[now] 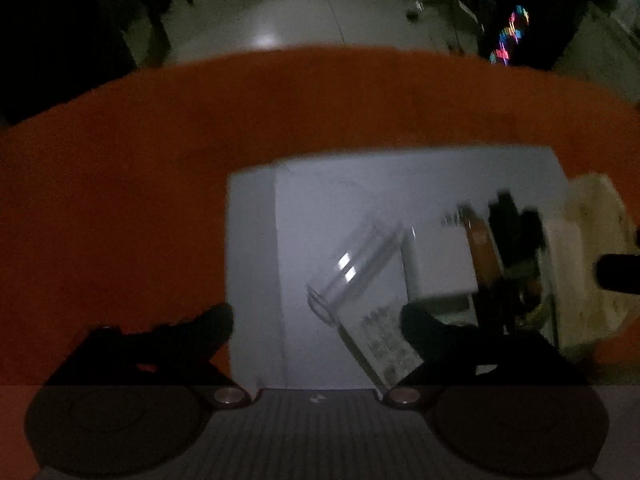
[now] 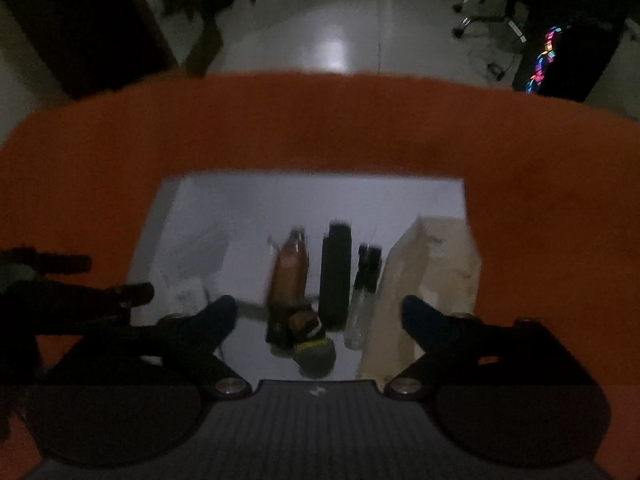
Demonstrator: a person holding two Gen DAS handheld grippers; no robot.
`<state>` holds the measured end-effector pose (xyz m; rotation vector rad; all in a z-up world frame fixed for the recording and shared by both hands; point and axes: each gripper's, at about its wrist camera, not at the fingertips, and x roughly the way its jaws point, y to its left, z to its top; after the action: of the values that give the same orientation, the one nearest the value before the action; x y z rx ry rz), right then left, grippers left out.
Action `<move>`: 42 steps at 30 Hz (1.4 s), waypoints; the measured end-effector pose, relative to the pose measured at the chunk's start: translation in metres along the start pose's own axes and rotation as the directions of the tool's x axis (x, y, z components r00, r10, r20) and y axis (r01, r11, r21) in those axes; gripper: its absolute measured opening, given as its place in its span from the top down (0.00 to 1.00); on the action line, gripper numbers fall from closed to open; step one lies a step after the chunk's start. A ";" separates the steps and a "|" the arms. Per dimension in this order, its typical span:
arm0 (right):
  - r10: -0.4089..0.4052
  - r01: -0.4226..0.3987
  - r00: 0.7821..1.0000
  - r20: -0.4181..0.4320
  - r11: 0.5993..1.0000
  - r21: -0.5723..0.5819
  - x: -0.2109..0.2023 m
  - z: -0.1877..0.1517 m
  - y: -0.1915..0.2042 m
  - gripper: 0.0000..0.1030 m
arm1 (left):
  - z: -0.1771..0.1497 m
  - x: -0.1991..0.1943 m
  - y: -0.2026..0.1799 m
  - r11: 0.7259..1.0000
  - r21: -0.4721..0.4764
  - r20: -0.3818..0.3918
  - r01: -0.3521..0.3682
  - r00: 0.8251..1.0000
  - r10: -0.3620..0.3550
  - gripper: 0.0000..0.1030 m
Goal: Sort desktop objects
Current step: 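Grasp the white remote with the left gripper while the right gripper grasps the dark figurine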
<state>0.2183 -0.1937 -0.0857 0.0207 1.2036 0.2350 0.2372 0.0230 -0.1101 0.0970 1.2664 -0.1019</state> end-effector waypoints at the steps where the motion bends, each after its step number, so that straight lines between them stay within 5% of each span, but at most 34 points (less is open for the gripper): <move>1: -0.005 0.004 1.000 -0.016 1.000 -0.012 0.007 -0.001 0.001 0.22 | 0.000 0.004 -0.003 1.000 0.005 -0.020 0.000 1.000 0.000 0.22; 8: 0.002 -0.006 0.995 -0.097 0.999 -0.041 0.042 -0.003 -0.002 0.38 | 0.004 0.025 -0.012 0.997 -0.075 -0.099 0.013 0.995 -0.020 0.31; 16: 0.026 -0.038 0.992 -0.127 0.995 -0.092 0.062 -0.004 0.002 0.60 | 0.007 0.036 -0.015 0.986 -0.167 -0.150 0.022 0.988 -0.047 0.53; 22: 0.043 -0.059 0.986 -0.162 0.994 -0.091 0.072 -0.004 0.005 0.70 | 0.006 0.044 -0.018 0.977 -0.207 -0.189 0.058 0.977 -0.098 0.53; 38: -0.005 -0.016 0.985 -0.174 0.993 -0.118 0.089 -0.009 0.017 0.71 | 0.008 0.063 -0.039 0.972 -0.233 -0.246 -0.001 0.968 -0.058 0.53; 42: -0.011 -0.006 0.986 -0.165 0.994 -0.106 0.088 -0.010 0.017 0.71 | 0.009 0.072 -0.035 0.963 -0.266 -0.300 -0.030 0.952 -0.053 0.51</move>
<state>0.2358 -0.1616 -0.1680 -0.0944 1.3552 0.3028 0.2626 -0.0151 -0.1768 -0.1347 1.5793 0.0793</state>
